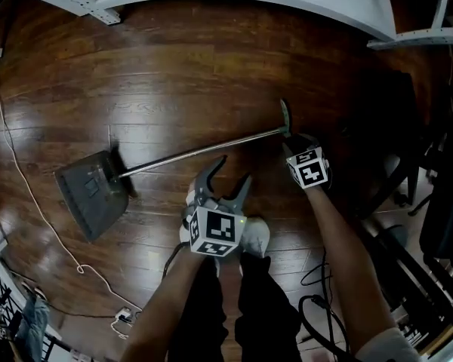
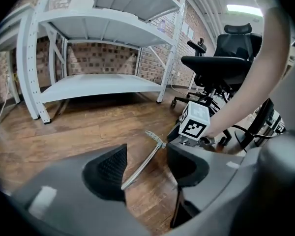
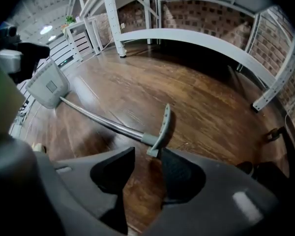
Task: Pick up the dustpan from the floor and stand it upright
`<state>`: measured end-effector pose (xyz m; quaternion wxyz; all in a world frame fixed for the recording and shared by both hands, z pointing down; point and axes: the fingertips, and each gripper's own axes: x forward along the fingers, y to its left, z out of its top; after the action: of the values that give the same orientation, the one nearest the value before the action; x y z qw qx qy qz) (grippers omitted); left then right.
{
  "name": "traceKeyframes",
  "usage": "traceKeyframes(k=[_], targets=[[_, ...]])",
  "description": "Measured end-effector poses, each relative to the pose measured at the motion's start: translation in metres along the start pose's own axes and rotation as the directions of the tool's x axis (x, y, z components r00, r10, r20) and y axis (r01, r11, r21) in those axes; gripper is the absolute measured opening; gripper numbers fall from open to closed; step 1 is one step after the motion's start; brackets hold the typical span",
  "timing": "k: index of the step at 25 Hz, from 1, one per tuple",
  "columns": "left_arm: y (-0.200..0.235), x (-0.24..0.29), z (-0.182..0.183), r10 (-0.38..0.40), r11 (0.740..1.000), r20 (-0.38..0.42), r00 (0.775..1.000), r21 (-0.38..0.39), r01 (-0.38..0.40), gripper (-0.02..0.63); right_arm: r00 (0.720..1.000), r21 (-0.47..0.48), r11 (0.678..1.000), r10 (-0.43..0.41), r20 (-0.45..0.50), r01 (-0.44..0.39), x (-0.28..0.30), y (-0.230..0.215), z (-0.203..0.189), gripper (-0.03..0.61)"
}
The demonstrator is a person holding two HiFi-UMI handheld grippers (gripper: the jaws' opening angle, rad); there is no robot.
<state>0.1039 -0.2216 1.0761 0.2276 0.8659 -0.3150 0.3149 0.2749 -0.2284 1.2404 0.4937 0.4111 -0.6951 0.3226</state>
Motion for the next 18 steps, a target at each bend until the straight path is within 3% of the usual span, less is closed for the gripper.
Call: traceKeyframes(k=[7,9,13,18], targets=[[0.018,0.014,-0.023,0.025,1.000,-0.004,1.000,-0.018,-0.025,0.272,0.997,-0.005,1.000,-0.007,-0.083,0.006,0.049,-0.017,-0.010,0.138],[0.023,0.011,-0.023,0.031,0.999,-0.016,0.999,-0.027,-0.032,0.272,0.996,0.001,1.000,-0.004,-0.093,0.004,0.041,-0.012,-0.011,0.081],[0.031,-0.021,0.000,0.060,0.996,-0.016,0.998,-0.071,-0.061,0.272,0.997,0.052,0.997,-0.054,-0.055,0.057,-0.015,-0.010,0.014,0.078],[0.015,-0.080,0.044,0.102,0.987,0.005,0.995,-0.126,-0.101,0.270,0.990,-0.007,0.991,-0.131,0.050,0.132,-0.126,-0.012,0.075,0.077]])
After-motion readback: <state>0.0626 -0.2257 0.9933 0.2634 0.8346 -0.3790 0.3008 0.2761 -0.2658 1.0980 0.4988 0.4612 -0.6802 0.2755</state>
